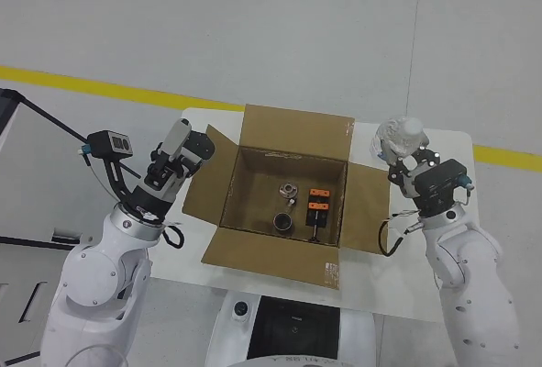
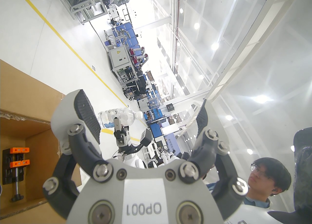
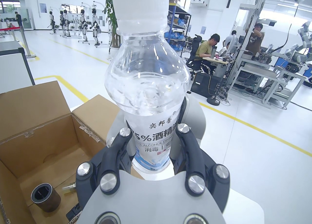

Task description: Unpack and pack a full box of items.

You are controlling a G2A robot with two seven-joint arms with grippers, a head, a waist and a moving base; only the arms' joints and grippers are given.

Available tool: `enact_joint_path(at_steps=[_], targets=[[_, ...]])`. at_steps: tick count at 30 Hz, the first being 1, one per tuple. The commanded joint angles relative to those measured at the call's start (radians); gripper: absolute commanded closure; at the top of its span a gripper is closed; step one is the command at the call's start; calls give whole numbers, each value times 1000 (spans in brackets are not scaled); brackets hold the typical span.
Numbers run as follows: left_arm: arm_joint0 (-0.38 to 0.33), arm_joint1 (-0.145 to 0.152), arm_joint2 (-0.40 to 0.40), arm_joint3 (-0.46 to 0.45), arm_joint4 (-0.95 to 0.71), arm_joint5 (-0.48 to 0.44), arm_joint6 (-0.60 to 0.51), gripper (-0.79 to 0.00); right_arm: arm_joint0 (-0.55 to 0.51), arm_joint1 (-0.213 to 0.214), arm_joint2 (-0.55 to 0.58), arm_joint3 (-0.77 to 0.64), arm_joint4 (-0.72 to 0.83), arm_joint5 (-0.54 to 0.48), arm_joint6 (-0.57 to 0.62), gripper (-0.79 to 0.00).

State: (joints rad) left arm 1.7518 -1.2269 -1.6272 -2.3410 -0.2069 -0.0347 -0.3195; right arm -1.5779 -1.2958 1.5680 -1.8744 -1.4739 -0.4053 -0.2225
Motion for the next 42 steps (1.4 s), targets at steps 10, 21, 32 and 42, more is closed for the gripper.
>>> enact_joint_path(at_steps=[10, 21, 32, 42], targets=[[0, 0, 0, 0, 0, 0, 0, -785, -49, 4, 91, 23, 72, 59, -12, 0], [0, 0, 0, 0, 0, 0, 0, -785, -161, 0, 182, 259, 186, 156, -134, 0], [0, 0, 0, 0, 0, 0, 0, -785, -89, -9, 90, 494, 123, 203, -295, 0], [0, 0, 0, 0, 0, 0, 0, -785, -8, -17, 38, 689, 97, 265, -358, 0]])
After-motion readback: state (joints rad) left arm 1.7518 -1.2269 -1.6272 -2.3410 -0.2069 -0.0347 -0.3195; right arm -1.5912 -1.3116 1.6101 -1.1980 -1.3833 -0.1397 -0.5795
